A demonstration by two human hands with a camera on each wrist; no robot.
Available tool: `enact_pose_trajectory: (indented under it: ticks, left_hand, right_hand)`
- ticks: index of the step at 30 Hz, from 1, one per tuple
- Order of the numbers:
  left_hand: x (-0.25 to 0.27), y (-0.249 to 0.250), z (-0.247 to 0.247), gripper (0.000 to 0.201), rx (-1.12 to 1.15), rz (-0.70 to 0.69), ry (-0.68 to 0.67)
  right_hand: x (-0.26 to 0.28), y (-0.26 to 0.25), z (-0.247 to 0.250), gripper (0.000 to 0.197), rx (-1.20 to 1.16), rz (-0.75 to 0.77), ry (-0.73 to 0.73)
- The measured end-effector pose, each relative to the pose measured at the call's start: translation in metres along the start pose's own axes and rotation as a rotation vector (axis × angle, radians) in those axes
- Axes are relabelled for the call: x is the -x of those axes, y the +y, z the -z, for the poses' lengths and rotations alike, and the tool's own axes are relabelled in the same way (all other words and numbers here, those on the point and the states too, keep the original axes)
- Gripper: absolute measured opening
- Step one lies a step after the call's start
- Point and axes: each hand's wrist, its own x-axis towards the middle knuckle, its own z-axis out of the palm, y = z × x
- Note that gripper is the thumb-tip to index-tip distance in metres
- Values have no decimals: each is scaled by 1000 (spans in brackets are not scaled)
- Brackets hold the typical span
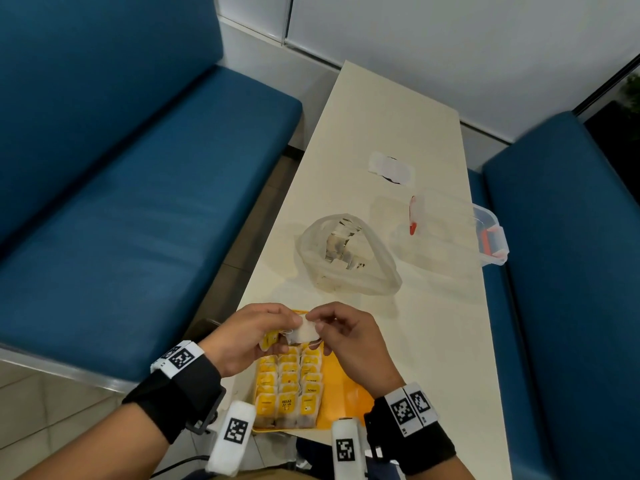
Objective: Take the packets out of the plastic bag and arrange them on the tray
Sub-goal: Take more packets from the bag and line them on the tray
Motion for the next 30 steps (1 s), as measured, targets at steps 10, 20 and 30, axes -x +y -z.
enact_pose_trajectory:
  ticks: [10,20,30]
  left_hand:
    - [0,1,-7,32,81,85,-45]
    - [-7,-5,3,31,0,7,58]
    - [-11,-15,4,28,-59,-15,95]
  right_hand:
    - [-2,9,8,15,-56,102,31]
    - [-11,24,39,15,83,-130,176]
    - [-26,64,13,18,652,-361,54]
